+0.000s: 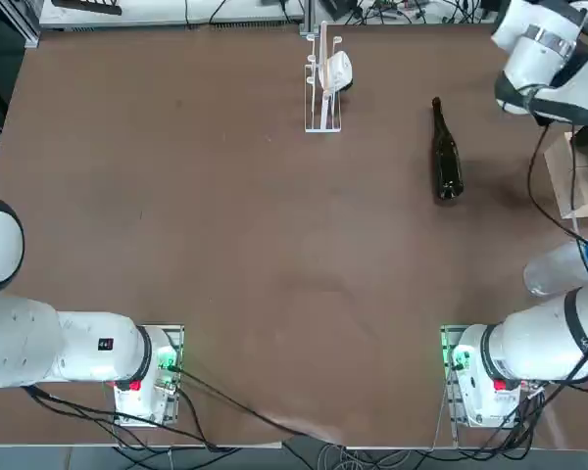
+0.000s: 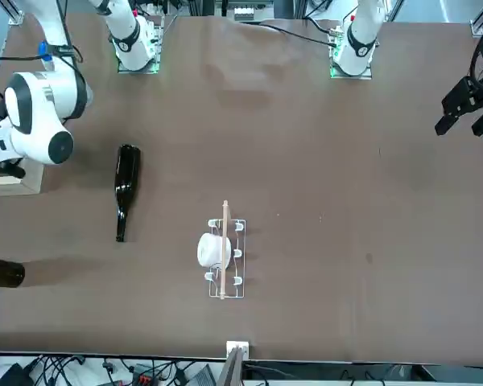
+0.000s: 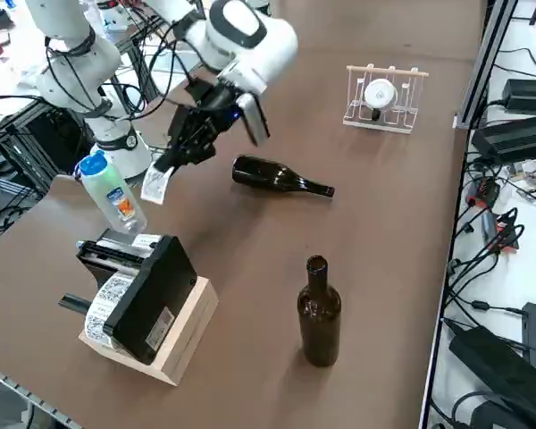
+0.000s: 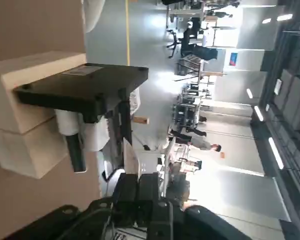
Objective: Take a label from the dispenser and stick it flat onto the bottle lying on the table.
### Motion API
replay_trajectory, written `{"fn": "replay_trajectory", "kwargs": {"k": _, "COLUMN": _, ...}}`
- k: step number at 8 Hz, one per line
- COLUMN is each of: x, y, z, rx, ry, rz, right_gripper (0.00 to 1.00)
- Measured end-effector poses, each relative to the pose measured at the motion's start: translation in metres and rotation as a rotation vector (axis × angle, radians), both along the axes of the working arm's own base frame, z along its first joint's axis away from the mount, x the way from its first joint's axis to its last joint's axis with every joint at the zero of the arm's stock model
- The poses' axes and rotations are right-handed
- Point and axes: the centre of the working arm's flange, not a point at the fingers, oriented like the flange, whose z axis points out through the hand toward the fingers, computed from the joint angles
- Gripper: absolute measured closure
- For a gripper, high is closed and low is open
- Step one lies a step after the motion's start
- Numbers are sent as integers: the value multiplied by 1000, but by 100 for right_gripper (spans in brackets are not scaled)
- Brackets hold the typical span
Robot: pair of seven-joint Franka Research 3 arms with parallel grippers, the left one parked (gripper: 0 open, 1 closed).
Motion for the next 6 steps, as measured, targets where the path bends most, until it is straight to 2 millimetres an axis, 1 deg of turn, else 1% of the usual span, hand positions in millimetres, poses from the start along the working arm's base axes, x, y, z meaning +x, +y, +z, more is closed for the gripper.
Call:
{"fn": "replay_trajectory", "kwargs": {"k": 1, "x": 7, "y": 24, "z": 10, "rx": 71, "ry": -8, "rz": -7, "right_gripper": 99}}
{"fn": "replay_trajectory", "kwargs": {"k": 2, "x": 11, "y": 43, "z": 16, "rx": 151, "ry": -19, "rz": -23, "right_gripper": 99}}
{"fn": "replay_trajectory", "kwargs": {"k": 4, "x": 12, "y": 78, "z": 14, "rx": 323, "ry": -22, "rz": -61, "right_gripper": 99}}
{"fn": "replay_trajectory", "kwargs": {"k": 6, "x": 11, "y": 103, "z": 8, "rx": 474, "ry": 14, "rz": -57, "right_gripper": 99}}
